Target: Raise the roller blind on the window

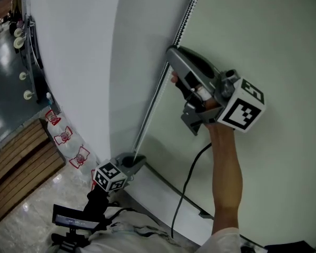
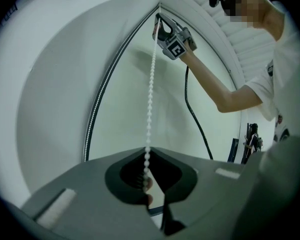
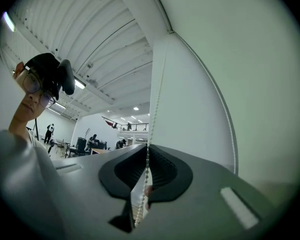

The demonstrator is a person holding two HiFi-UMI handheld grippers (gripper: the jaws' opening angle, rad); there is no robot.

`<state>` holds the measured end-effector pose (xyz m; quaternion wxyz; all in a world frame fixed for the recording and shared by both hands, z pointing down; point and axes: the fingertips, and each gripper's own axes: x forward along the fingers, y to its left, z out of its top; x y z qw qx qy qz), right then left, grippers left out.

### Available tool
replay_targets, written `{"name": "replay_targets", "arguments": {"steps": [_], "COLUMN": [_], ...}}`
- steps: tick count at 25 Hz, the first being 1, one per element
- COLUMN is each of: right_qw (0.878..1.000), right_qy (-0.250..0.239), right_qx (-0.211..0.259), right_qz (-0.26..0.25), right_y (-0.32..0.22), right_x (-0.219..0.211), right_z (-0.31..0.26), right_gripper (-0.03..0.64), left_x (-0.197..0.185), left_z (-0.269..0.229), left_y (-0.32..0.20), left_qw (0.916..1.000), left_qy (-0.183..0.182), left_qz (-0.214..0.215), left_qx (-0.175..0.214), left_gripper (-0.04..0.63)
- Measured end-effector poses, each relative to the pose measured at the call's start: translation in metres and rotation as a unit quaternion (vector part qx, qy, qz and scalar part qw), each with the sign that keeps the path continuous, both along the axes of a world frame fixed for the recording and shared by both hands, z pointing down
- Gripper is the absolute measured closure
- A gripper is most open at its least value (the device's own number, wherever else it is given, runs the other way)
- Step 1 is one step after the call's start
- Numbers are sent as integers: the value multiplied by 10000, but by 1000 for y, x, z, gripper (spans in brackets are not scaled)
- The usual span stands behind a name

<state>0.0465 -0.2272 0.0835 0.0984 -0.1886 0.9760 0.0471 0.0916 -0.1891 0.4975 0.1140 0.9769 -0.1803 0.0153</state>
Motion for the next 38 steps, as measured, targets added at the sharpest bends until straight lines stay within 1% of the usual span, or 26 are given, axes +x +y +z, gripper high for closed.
{"name": "replay_targets", "arguments": {"steps": [2,7,11,16,20,24,28,31,33,34,37,38], "right_qw": [9999,9993,9985,9945,9887,9791,9707,9667,9684,9703,9766,9787], "right_qy": [57,-41,175,393,657,858,1078,1035,876,855,1018,974], "right_qx": [-118,-357,-494,-945,-1326,-1830,-2120,-2321,-2317,-2243,-1872,-1784], "right_qz": [30,59,130,201,226,223,355,312,278,284,309,279], "right_y": [0,7,10,10,13,15,14,20,22,22,24,24], "right_x": [1,5,2,2,-5,-8,-7,-6,-4,-4,-6,-6], "right_z": [19,56,87,146,204,261,304,322,319,316,308,300], "right_gripper": [601,601,601,601,601,601,601,601,600,600,595,591], "left_x": [1,3,3,3,-1,0,0,0,1,1,3,4], "left_z": [-1,-3,-3,-8,-4,-3,5,8,7,5,3,2], "left_y": [1,2,2,1,0,-2,-5,-5,-5,-4,-2,-2], "left_qw": [10000,9999,9999,9999,9999,10000,9999,9999,9999,9999,9999,9999], "left_qy": [-10,-36,-35,-31,-40,-69,-105,-137,-136,-127,-113,-111], "left_qz": [30,85,82,88,61,49,34,39,55,64,92,97], "left_qx": [9,40,56,84,85,26,-81,-91,-64,-51,-26,-24], "left_gripper": [597,597,597,598,597,597,597,597,597,597,597,597]}}
